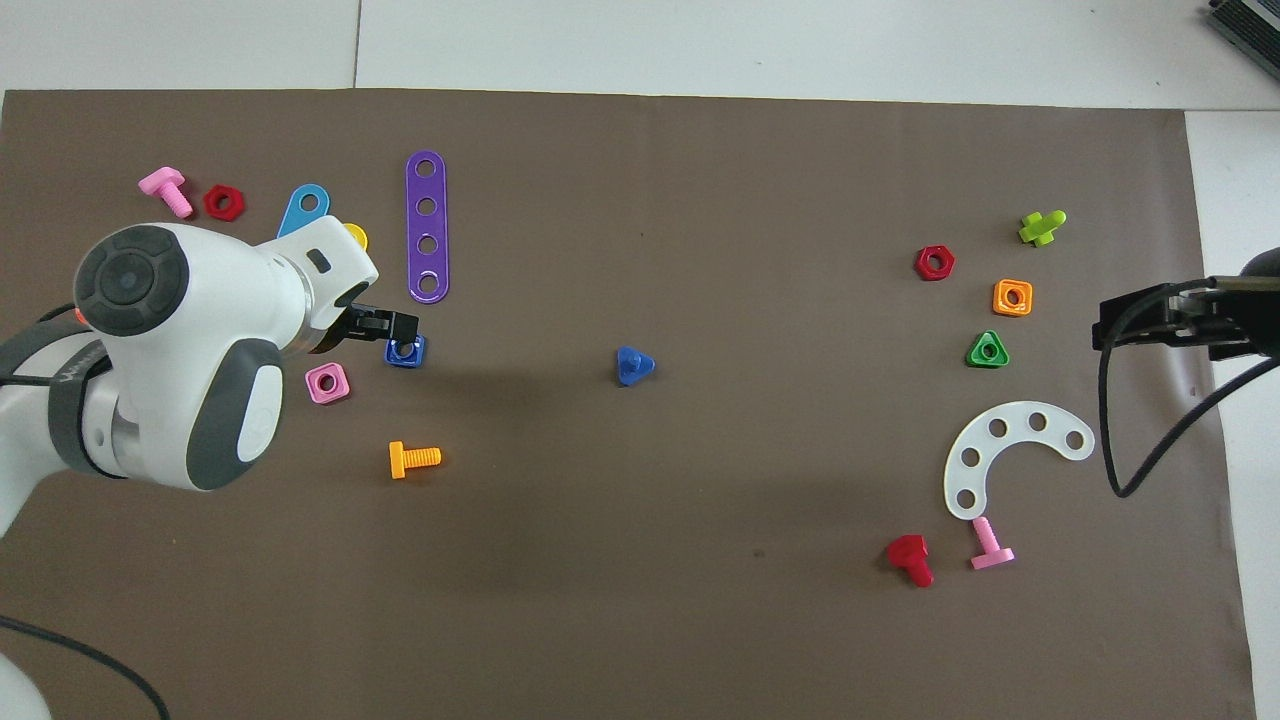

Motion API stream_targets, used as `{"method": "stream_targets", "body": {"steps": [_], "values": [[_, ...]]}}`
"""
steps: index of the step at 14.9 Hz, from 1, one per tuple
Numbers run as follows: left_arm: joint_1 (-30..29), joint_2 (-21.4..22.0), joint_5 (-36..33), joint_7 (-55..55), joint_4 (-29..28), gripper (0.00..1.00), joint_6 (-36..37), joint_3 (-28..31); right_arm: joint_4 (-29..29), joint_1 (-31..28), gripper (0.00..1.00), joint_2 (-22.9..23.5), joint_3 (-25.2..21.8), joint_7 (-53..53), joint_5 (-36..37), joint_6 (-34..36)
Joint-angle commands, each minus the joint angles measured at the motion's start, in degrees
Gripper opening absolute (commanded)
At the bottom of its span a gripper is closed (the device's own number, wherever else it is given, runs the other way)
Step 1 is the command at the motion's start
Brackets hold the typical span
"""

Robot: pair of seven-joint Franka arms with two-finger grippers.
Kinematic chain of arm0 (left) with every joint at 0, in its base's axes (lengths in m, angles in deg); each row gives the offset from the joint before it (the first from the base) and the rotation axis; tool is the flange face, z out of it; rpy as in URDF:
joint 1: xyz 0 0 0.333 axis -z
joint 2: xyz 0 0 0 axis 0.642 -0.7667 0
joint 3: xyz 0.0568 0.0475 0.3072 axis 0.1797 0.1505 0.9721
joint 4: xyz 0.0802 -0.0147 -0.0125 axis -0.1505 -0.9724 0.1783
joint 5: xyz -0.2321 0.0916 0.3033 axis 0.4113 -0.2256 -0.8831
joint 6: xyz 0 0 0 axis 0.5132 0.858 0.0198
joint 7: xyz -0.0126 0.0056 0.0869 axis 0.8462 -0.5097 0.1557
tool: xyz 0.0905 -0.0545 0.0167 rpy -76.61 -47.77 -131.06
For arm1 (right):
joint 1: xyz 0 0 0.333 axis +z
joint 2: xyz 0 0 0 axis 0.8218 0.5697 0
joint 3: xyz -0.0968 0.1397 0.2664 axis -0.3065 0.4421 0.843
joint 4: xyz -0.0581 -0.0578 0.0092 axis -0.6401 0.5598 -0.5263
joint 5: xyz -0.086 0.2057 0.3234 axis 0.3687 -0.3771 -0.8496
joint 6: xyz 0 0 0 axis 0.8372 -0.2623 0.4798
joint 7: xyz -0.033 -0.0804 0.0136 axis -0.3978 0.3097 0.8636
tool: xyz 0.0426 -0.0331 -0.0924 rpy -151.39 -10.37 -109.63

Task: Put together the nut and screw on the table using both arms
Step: 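Reach the left gripper to the blue square nut and grasp it, then carry the blue square nut with the left gripper to the bolt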

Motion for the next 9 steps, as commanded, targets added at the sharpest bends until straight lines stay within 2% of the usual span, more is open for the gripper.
{"method": "stream_targets", "body": {"steps": [1, 5, 9], "values": [[1.1, -3.5, -0.9, -1.4, -0.9, 0.97, -4.9, 0.6, -1.0, -0.5, 1.00, -0.8, 0.0, 1.7, 0.1, 0.1], [1.1, -6.6, -0.9, -1.7, -1.7, 0.96, -6.7, 0.7, -1.0, -0.1, 1.00, -0.8, 0.1, 1.8, 0.1, 0.0], [1.0, -6.8, -0.9, -1.7, -3.7, 0.97, -8.3, 0.7, -0.9, -0.1, 1.00, -0.8, 0.0, 1.7, 0.1, 0.0]]}}
